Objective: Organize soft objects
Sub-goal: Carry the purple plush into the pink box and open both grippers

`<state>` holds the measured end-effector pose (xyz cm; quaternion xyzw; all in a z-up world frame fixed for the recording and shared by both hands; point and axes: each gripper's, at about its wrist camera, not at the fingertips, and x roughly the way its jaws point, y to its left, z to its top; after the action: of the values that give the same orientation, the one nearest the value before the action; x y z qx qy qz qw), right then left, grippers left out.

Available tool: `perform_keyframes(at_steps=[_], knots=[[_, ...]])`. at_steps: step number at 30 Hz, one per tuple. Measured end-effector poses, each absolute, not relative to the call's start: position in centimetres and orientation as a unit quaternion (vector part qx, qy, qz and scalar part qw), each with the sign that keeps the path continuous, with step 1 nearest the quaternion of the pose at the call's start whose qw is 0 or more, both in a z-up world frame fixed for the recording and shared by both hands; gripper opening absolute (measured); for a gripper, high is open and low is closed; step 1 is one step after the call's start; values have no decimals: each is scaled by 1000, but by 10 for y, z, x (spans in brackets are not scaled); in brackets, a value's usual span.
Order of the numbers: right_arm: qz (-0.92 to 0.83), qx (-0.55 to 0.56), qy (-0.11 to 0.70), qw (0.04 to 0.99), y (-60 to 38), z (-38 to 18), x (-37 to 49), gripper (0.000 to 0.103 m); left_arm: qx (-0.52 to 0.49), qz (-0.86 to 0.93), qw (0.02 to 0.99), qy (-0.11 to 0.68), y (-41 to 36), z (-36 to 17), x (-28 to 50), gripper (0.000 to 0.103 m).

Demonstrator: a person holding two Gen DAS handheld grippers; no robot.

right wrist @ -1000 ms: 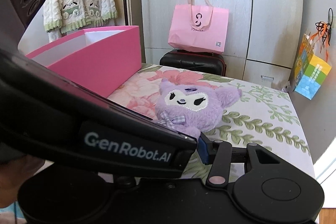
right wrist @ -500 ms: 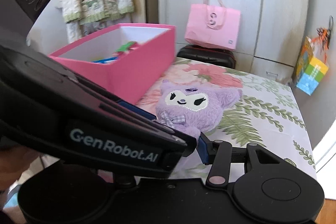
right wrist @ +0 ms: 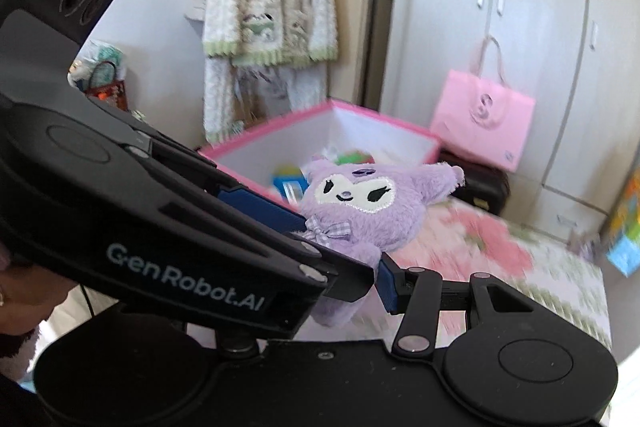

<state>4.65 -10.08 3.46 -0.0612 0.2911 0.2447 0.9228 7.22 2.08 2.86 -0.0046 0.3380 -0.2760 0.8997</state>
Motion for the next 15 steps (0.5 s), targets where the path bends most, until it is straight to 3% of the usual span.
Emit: perform_keyframes(at_steps=[8,15], knots=[[273,-58,248,928,-72,46,97,56,-24,-242,917,317,56,44,122,49],[290,-69,253,920,-53,41,151,56,-59,-218,908,353,73,37,182,49]])
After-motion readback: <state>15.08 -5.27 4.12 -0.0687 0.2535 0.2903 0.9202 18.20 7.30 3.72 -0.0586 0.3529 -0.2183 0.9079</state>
